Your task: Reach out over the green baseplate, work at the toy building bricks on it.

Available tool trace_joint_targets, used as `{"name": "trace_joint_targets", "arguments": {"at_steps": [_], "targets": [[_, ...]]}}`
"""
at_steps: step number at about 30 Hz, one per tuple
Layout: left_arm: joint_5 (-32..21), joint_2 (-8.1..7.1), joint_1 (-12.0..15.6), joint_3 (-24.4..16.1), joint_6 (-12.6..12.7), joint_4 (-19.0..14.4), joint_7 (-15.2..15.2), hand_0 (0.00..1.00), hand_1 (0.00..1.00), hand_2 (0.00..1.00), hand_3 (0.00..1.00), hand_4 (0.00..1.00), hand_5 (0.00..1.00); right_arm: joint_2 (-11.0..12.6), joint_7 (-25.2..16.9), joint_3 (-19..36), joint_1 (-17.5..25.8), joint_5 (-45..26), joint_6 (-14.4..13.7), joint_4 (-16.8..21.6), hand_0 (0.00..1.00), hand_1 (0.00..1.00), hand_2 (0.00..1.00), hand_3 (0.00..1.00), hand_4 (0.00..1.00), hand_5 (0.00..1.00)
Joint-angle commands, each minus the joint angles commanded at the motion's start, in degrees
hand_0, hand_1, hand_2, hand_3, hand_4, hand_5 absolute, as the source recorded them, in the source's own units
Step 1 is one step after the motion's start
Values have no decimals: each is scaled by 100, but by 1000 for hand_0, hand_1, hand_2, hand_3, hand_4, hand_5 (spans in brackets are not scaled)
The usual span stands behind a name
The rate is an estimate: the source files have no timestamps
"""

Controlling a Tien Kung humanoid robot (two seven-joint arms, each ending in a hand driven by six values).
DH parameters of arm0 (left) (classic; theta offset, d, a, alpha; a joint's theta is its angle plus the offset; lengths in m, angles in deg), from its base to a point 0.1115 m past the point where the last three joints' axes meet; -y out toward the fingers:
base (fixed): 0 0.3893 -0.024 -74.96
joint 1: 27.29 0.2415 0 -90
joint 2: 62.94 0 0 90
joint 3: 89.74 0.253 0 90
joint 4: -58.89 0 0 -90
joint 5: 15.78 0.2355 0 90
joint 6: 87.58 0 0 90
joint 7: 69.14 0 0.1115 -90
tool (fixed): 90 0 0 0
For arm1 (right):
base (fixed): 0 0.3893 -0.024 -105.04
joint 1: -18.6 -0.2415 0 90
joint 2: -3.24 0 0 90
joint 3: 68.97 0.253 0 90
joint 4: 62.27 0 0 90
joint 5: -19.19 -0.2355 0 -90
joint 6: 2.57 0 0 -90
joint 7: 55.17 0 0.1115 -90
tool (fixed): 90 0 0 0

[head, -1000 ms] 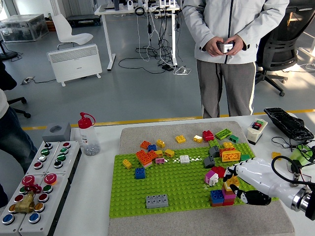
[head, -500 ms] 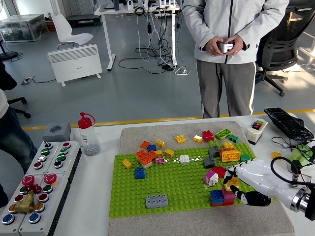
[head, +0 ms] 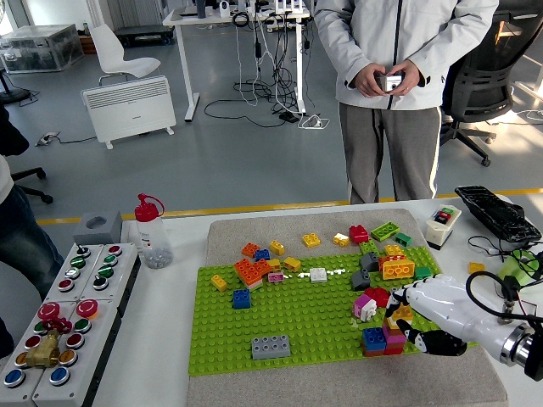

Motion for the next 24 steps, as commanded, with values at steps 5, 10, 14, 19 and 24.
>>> {"name": "trace_joint_targets", "arguments": {"at_steps": [5, 10, 14, 19, 24], "targets": [[-7, -1, -1, 6, -2, 0, -1, 680, 696, 674, 612, 354, 998, -10, 0, -35, -12, -3, 7, 5, 561, 630, 618, 587, 417, 194], [-9, -3, -4, 9, -3, 0, -1, 680, 696, 674, 612, 354, 998, -16, 2, -74, -23, -7, 14, 8, 561, 630, 618, 587, 417, 194], [-14, -2, -3, 9, -2, 0, 0, 680, 696, 673, 612, 354, 998, -22, 4, -93, -29, -5, 18, 1, 561, 629, 617, 587, 417, 193], [-18, -1, -1, 13, -3, 0, 0, 680, 696, 675, 612, 354, 998, -24, 5, -69, -24, 5, 14, 0, 560, 629, 617, 587, 417, 193], [-14, 3, 7, 13, -5, 0, -3, 681, 696, 674, 612, 354, 998, -9, 2, 94, 35, 22, -4, 55, 560, 628, 617, 587, 417, 193]]}}
